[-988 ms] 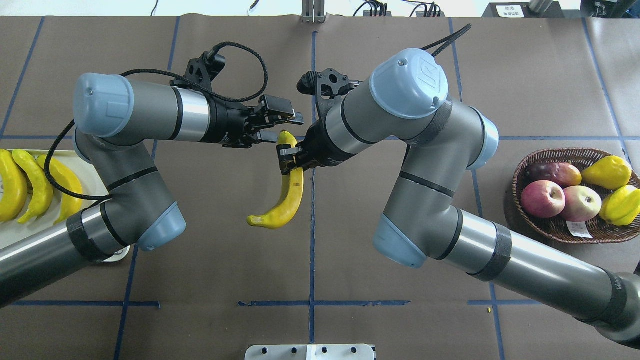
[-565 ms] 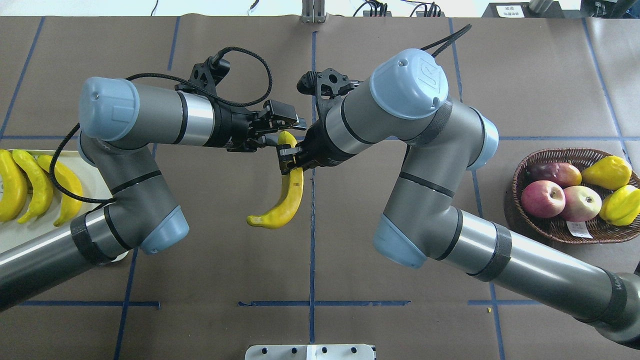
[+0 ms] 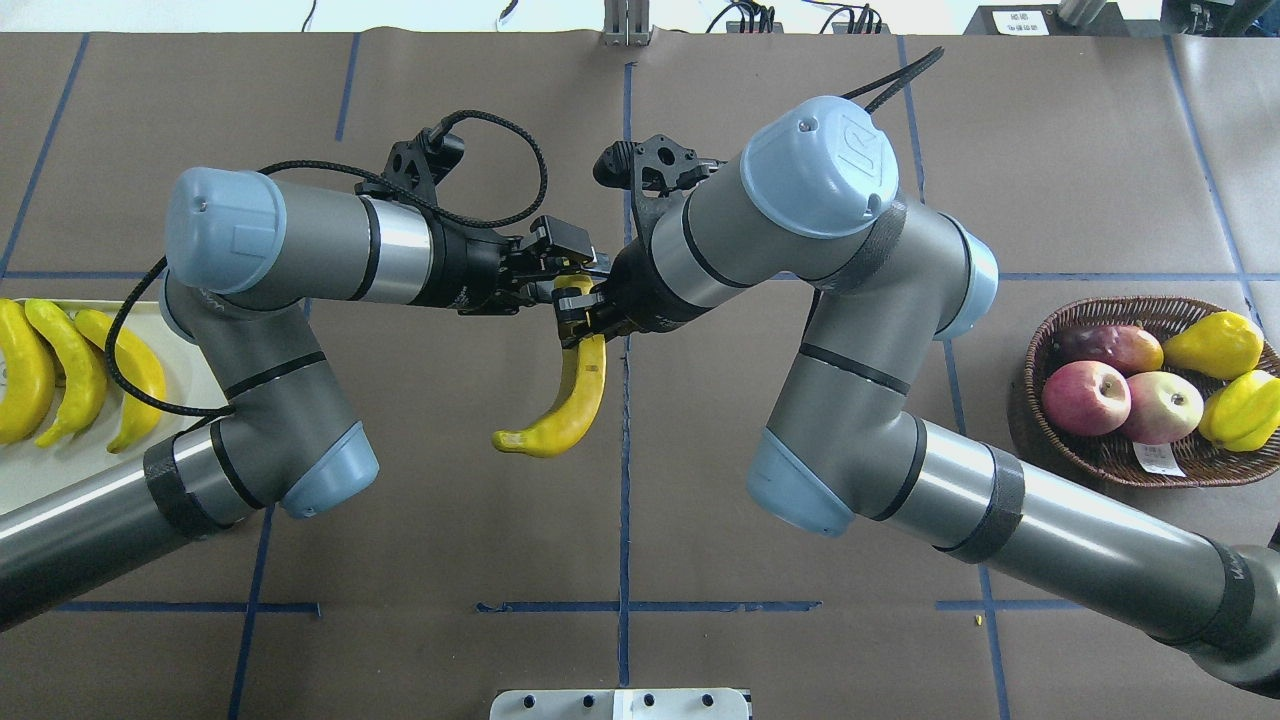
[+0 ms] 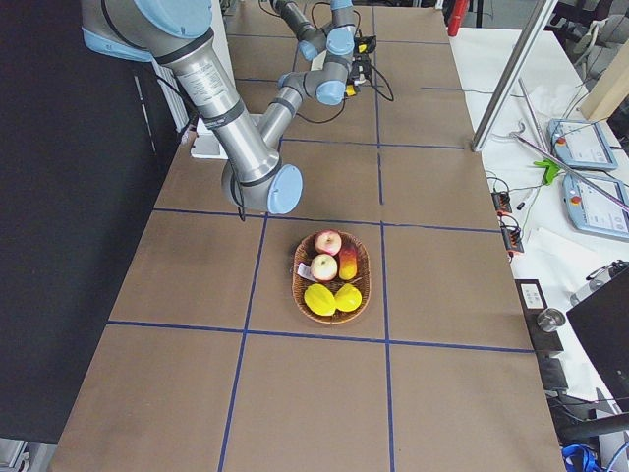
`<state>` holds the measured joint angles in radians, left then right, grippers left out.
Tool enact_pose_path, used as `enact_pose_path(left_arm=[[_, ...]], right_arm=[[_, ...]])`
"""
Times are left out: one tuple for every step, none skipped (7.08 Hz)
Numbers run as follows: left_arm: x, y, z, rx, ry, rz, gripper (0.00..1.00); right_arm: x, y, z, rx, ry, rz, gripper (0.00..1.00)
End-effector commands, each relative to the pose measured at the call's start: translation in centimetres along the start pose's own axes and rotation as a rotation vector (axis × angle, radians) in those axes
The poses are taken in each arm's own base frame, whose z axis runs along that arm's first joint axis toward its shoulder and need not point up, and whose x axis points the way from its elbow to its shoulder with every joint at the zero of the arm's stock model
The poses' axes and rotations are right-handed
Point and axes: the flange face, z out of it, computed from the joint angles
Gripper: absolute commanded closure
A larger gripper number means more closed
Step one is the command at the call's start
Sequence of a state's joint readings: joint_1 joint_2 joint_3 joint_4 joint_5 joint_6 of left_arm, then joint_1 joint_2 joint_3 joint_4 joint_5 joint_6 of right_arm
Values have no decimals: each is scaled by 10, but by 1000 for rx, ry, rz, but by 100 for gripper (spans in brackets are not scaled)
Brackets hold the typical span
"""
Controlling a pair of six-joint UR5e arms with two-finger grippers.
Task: Transfer all bananas from basket to plate
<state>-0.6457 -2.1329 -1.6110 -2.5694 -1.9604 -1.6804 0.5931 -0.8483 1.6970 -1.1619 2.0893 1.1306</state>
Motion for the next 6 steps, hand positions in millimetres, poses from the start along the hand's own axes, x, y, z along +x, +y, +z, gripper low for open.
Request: enact_pose_path(left_arm=[[-3, 1, 1, -3, -4, -1, 45], [-1, 3, 2, -6, -1, 0, 46], [-1, 3, 2, -6, 3, 2, 48], [0, 4, 2, -7, 4, 2, 48], [1, 4, 2, -7, 6, 3, 48], [1, 4, 2, -7, 6, 3, 48]], right_arm=[[-1, 0, -1, 4, -3, -2, 99], [0, 0, -1, 3, -2, -2, 99], [1, 0, 0, 3, -1, 1, 99], [0, 0, 0, 3, -2, 0, 99], [0, 0, 0, 3, -2, 0, 99], [0, 0, 0, 3, -2, 0, 99]])
